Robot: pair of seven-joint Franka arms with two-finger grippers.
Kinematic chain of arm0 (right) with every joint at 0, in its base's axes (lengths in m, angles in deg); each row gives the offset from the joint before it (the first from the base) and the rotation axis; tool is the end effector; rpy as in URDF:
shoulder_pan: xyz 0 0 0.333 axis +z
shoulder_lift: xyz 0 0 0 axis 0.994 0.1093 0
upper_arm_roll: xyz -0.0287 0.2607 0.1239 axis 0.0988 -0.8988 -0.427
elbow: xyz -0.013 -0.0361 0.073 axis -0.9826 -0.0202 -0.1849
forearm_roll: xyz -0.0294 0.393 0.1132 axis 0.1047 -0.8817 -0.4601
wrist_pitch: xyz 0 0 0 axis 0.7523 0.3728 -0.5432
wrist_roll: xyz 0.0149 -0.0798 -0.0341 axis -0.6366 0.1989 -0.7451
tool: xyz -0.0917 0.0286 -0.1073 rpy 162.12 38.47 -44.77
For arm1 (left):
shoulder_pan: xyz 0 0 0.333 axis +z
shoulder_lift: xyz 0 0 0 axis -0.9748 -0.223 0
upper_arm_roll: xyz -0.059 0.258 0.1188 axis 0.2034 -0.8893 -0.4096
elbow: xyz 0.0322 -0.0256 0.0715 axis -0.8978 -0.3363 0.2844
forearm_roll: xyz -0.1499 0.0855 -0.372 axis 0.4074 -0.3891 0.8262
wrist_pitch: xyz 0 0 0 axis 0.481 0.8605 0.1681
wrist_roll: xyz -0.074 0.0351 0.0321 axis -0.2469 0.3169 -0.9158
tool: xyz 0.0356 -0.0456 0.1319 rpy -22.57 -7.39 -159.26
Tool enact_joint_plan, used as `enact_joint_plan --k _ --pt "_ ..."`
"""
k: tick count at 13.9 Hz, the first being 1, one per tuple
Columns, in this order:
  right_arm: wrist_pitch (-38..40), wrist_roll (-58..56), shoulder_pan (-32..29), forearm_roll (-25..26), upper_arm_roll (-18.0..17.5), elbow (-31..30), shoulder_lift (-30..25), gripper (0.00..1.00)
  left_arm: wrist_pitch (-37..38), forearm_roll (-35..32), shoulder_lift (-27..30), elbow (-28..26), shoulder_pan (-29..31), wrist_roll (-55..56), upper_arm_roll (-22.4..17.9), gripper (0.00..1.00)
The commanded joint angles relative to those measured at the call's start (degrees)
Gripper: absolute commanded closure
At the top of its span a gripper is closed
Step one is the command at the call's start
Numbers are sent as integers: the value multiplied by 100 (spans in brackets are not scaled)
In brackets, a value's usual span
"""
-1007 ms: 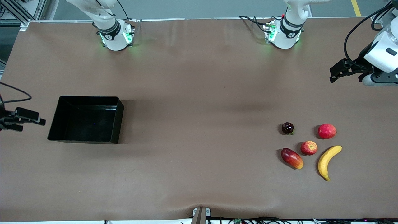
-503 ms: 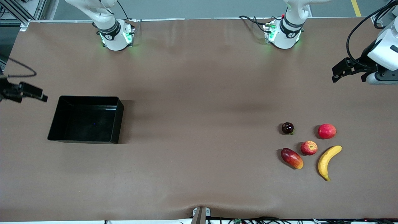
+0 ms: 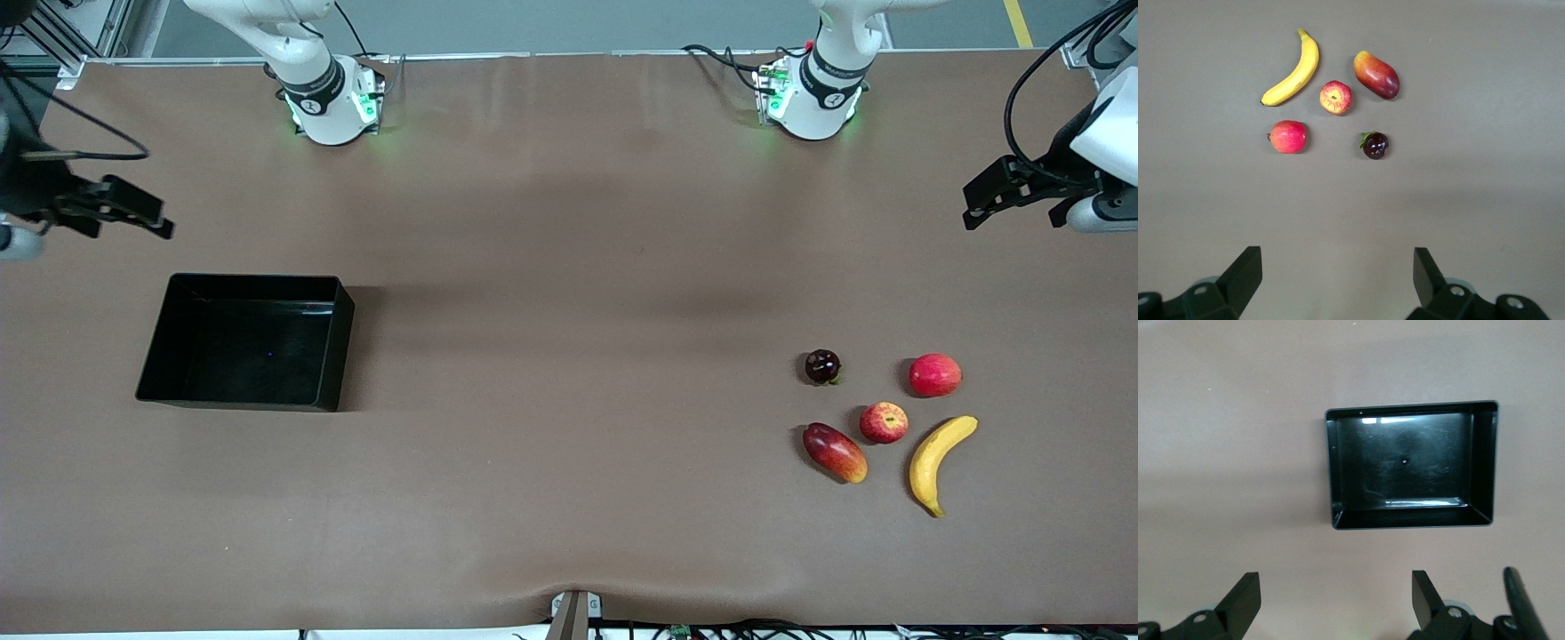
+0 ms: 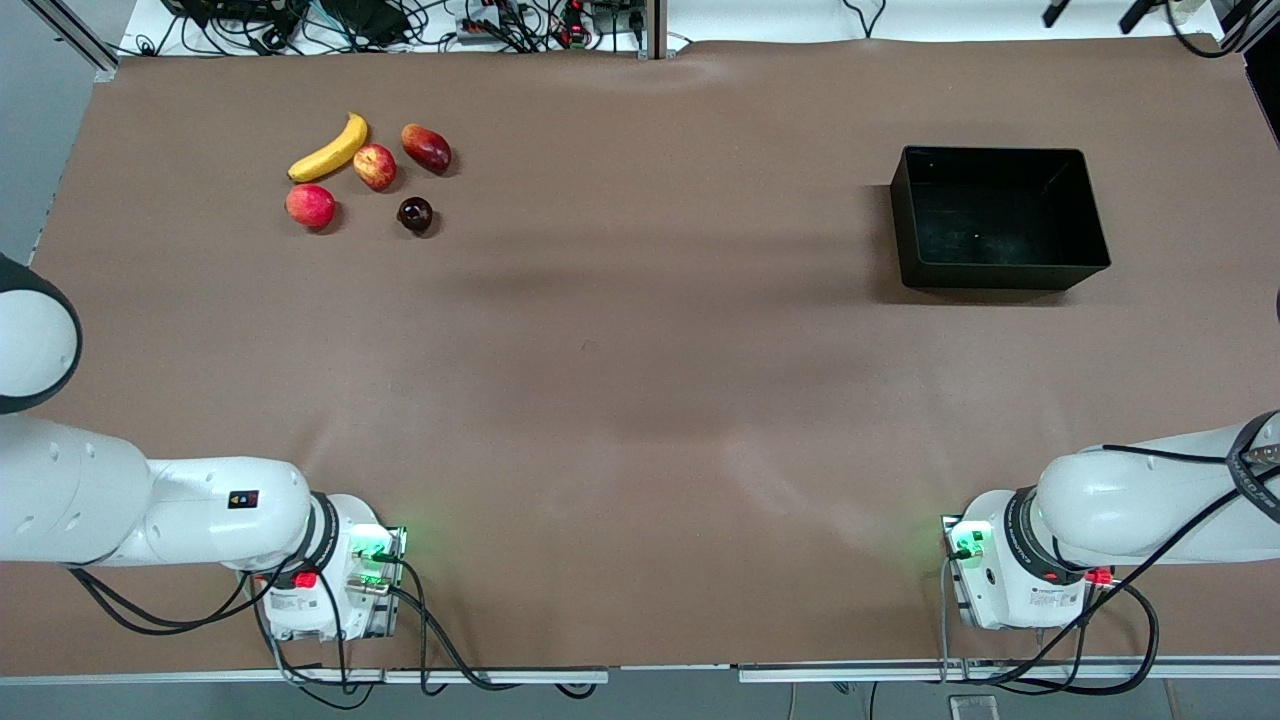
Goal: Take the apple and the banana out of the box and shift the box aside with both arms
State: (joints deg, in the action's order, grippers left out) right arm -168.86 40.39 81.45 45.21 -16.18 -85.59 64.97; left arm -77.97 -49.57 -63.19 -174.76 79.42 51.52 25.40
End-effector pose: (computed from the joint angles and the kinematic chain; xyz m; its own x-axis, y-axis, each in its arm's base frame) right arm 0.5609 0.0324 0.5706 0.9947 -0.0774 -0.0674 -0.0822 -0.9940 -0.0717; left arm 0.5576 -0.0447 0.5868 0.9993 0.0001 0.0373 0.0015 -0.9994 -0.0357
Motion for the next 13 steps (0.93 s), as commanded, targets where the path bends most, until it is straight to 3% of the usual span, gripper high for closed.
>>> enact_joint_plan --k 1,13 --pt "10 67 -113 76 148 -23 -113 0 124 -30 35 92 25 -8 6 0" --pt "160 -391 -273 427 122 -75 -166 0 124 -29 18 163 -1 44 15 0"
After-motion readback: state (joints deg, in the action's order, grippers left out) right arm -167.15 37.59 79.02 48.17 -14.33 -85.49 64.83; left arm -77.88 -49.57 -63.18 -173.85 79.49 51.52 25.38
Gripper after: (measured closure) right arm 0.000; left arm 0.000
